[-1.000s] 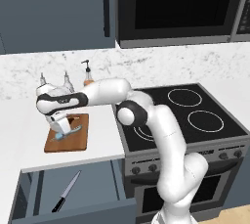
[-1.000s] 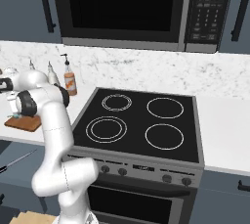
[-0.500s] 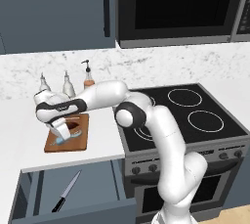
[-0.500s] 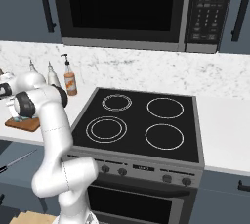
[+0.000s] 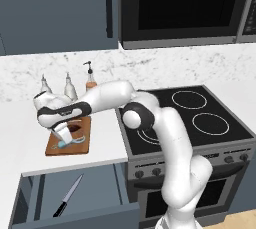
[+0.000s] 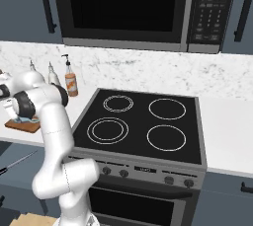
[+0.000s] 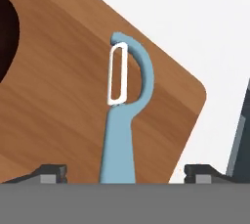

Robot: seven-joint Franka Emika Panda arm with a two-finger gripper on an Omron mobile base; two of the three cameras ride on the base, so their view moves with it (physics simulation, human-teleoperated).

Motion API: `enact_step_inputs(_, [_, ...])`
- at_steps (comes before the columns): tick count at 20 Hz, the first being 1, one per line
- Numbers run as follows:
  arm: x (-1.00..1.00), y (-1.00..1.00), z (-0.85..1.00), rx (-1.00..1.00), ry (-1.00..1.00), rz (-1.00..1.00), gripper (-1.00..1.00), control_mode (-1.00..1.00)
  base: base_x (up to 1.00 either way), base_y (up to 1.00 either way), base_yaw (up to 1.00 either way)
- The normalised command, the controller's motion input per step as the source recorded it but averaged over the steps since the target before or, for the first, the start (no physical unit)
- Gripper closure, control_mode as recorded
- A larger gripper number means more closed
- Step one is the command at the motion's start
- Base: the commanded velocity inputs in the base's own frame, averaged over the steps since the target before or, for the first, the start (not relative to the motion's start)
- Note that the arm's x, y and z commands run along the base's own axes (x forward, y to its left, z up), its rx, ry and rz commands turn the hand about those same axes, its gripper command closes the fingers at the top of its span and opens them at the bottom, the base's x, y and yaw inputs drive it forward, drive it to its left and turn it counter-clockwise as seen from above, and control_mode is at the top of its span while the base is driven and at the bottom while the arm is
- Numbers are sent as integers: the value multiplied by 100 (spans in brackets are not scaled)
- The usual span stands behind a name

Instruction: Place the appropriate cutting tool for cutting the potato skin on the cutting board.

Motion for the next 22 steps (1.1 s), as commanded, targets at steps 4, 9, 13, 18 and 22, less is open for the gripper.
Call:
enact_step_inputs(4, [-79,-4,38,0,-17,0,-100,-100,0,0,0])
enact_step_inputs(9, [-82,-10,26,2,-19,4,-100,-100,0,0,0])
enact_step_inputs(13, [-88,-48,49,9,-9,12,-100,-100,0,0,0])
enact_step_inputs(18, [-97,-86,72,13,0,27,-100,-100,0,0,0])
enact_step_inputs(22, [-100,-100,73,3,-5,38,-100,-100,0,0,0])
